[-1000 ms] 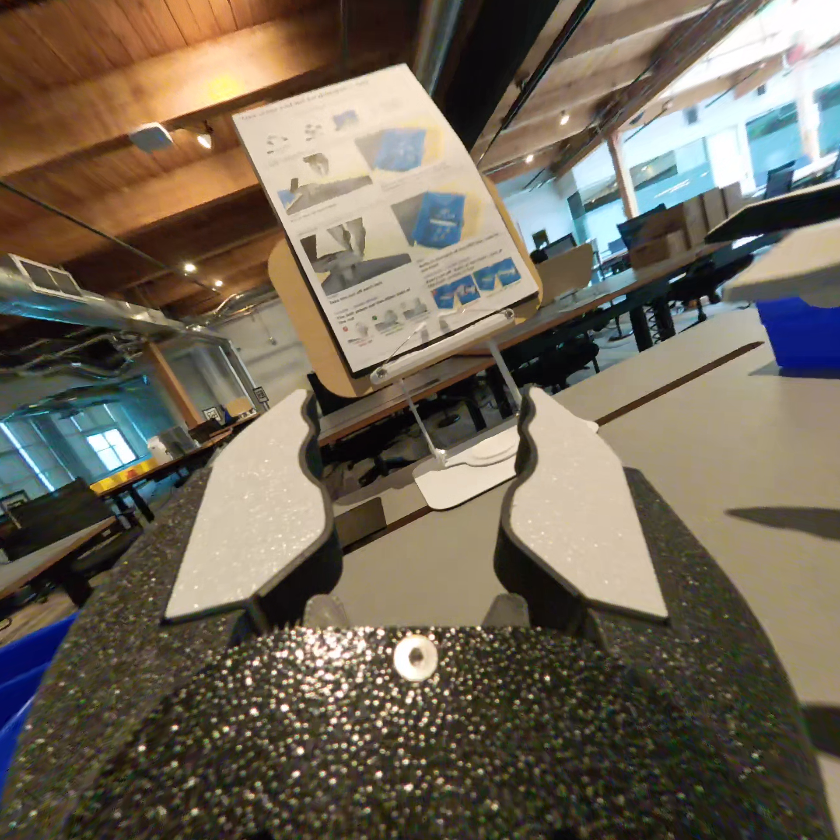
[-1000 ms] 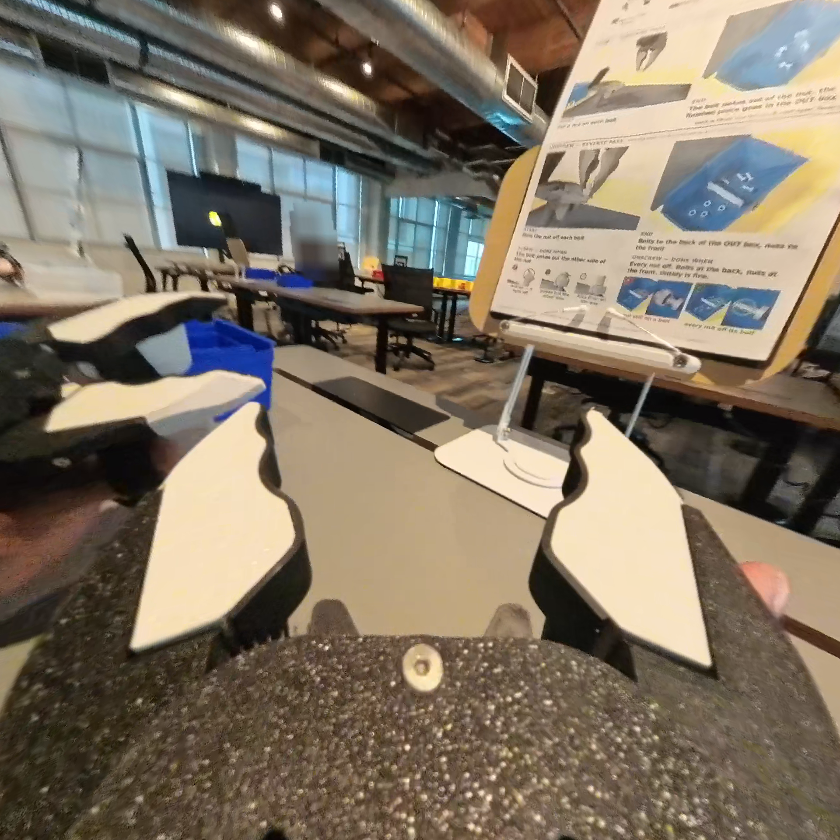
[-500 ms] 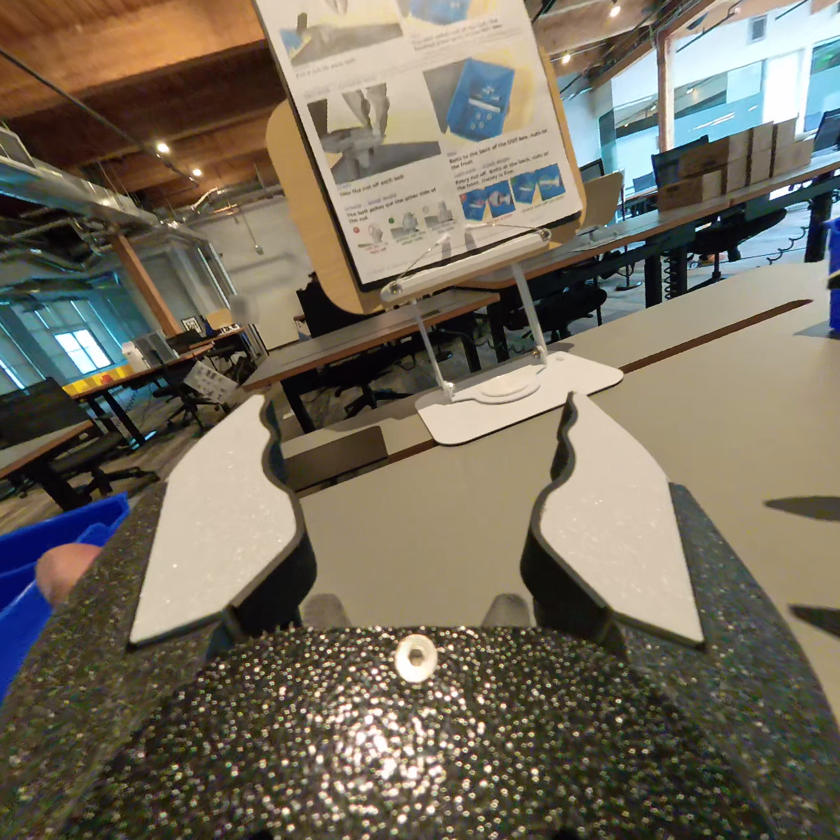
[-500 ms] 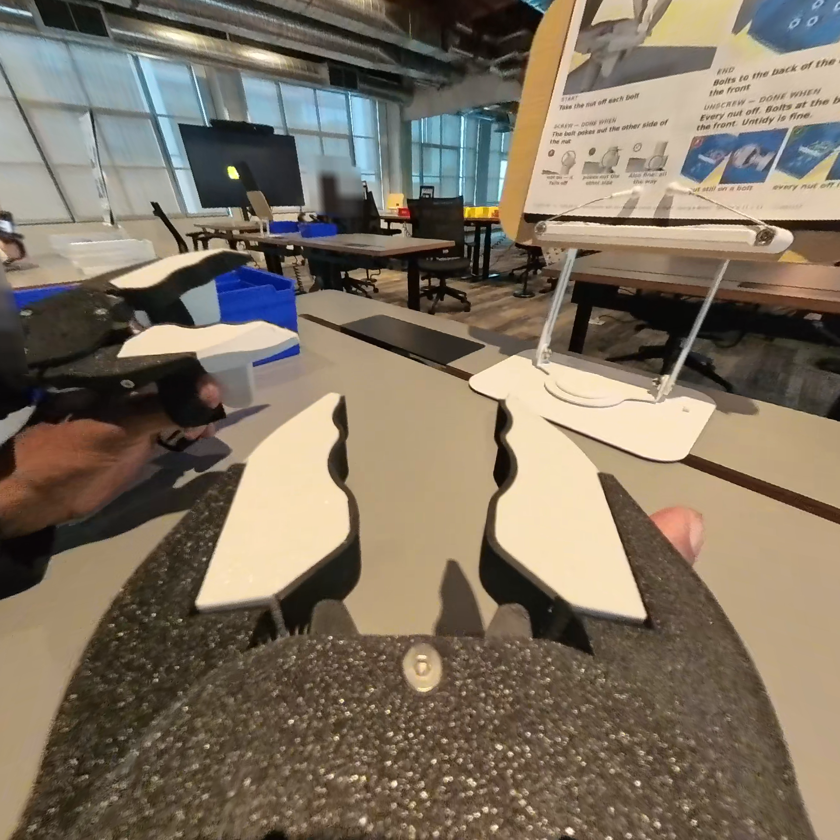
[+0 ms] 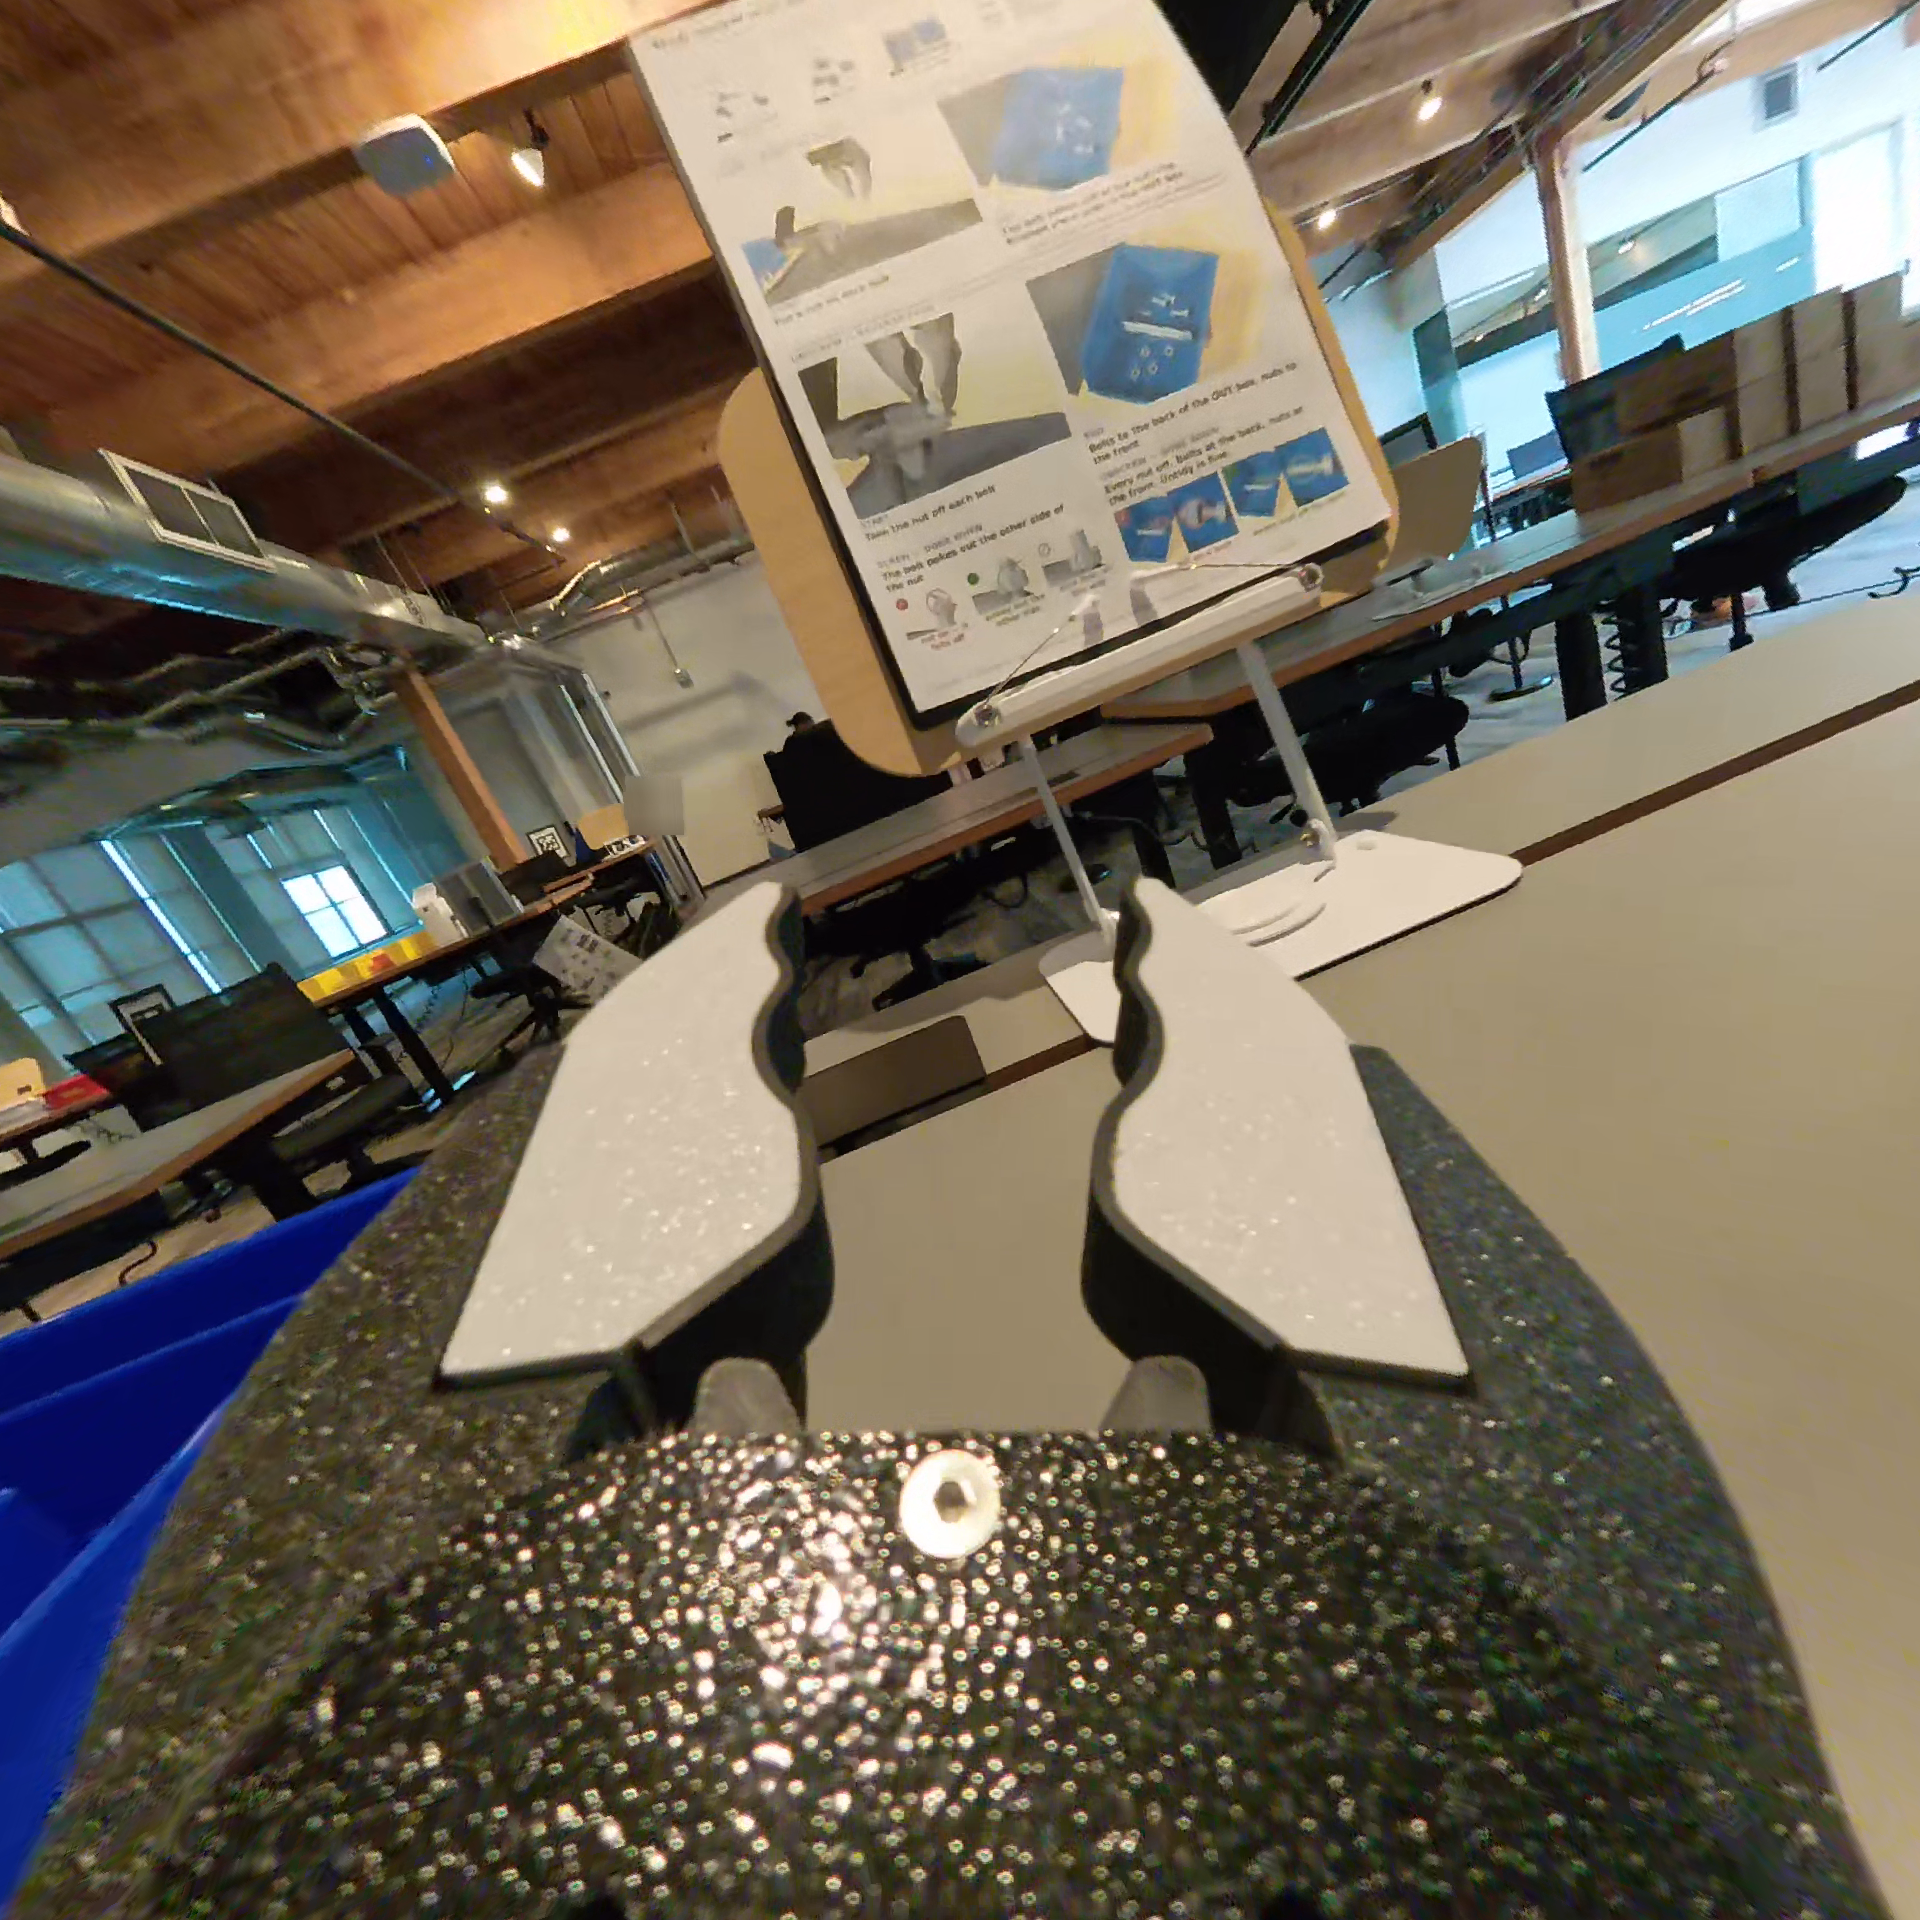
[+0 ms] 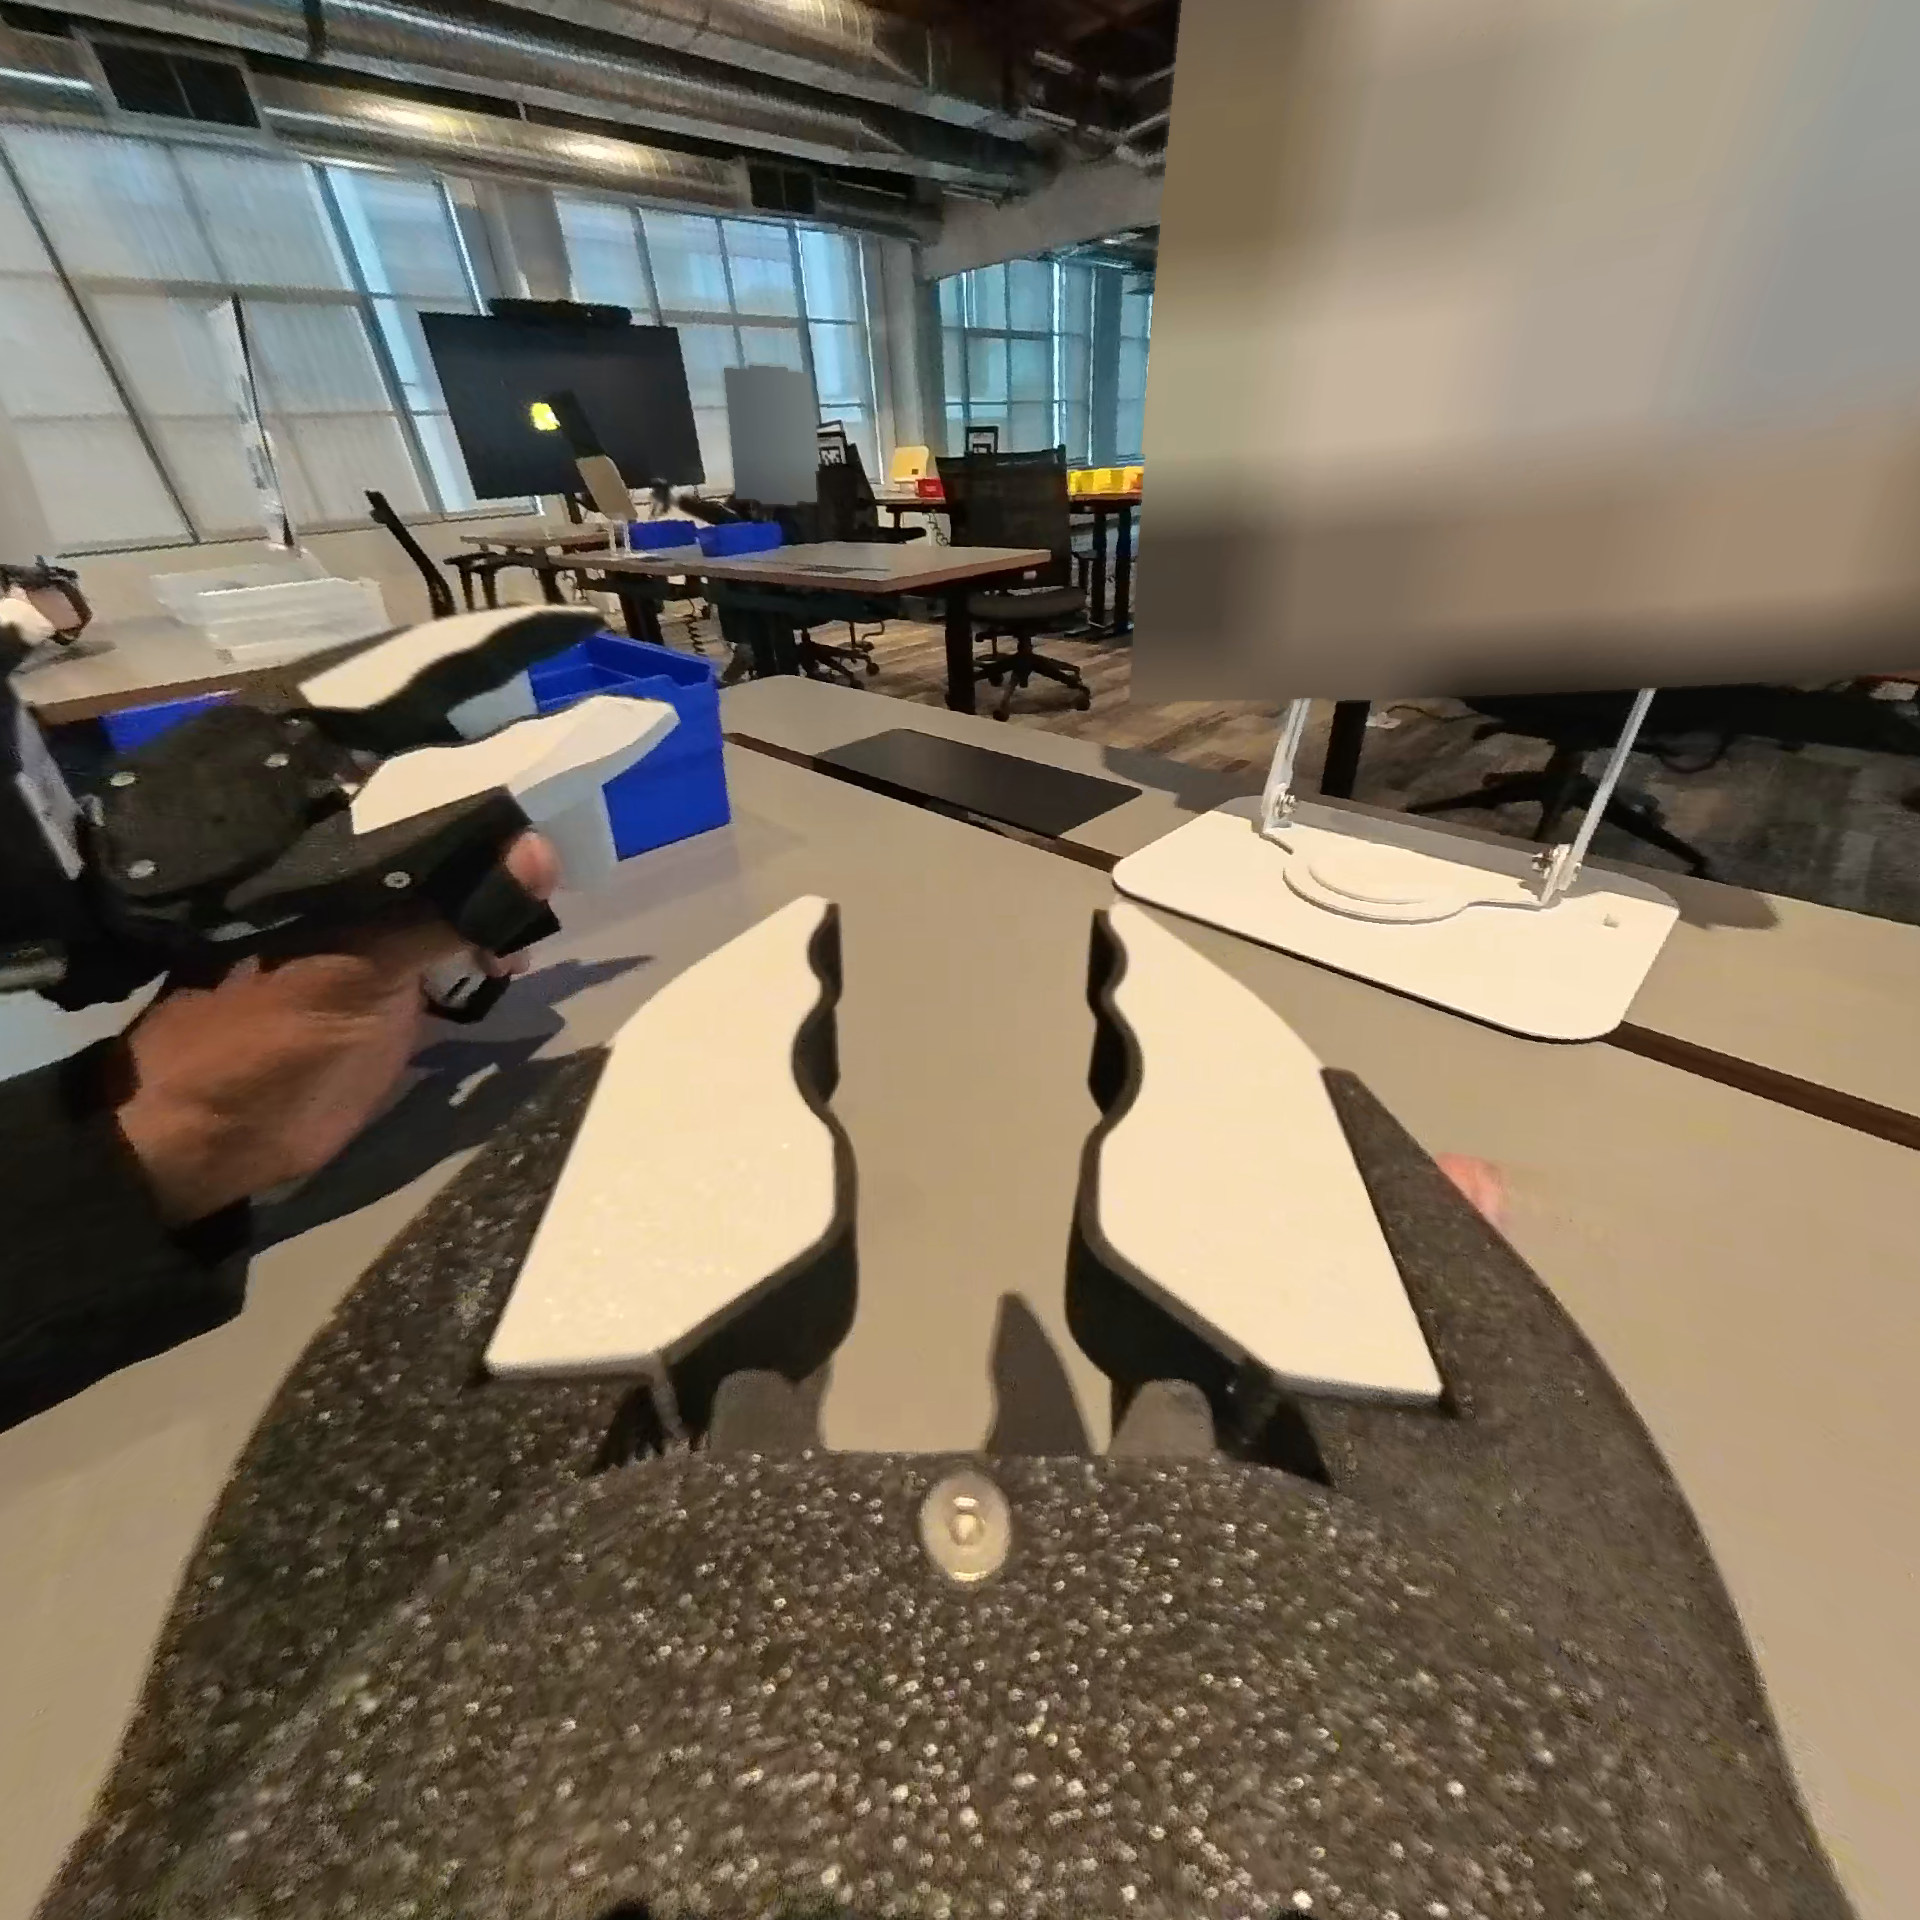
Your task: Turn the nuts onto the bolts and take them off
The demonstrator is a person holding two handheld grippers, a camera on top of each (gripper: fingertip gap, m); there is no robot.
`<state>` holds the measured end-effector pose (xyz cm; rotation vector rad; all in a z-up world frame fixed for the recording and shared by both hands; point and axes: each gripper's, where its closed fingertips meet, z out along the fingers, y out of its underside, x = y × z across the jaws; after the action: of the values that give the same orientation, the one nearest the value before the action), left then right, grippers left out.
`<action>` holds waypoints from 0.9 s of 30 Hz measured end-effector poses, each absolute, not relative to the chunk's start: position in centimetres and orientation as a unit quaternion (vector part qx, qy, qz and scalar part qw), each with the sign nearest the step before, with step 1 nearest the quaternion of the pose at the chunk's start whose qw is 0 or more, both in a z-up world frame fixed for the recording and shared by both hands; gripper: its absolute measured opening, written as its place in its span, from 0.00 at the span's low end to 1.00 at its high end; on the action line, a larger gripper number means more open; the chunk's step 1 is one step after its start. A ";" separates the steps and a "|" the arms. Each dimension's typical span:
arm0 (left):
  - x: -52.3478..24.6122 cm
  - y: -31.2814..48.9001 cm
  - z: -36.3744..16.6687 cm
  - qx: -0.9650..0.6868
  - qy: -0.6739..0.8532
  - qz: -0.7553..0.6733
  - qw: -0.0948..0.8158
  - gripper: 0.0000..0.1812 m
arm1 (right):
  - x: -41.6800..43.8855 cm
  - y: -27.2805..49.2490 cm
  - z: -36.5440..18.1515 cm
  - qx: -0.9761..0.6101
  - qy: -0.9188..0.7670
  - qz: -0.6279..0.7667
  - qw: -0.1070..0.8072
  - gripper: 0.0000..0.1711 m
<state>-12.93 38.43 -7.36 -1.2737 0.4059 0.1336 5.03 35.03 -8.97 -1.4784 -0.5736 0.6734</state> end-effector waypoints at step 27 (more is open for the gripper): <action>-6.9 37.7 -8.9 -0.605 0.277 -0.110 0.738 0.00 | 3.2 32.8 -8.0 -0.580 -0.296 0.345 0.676 0.00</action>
<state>-6.90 37.71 -8.91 -1.3279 0.6083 -0.2408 3.15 32.79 -8.05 -1.3031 -0.6649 0.7754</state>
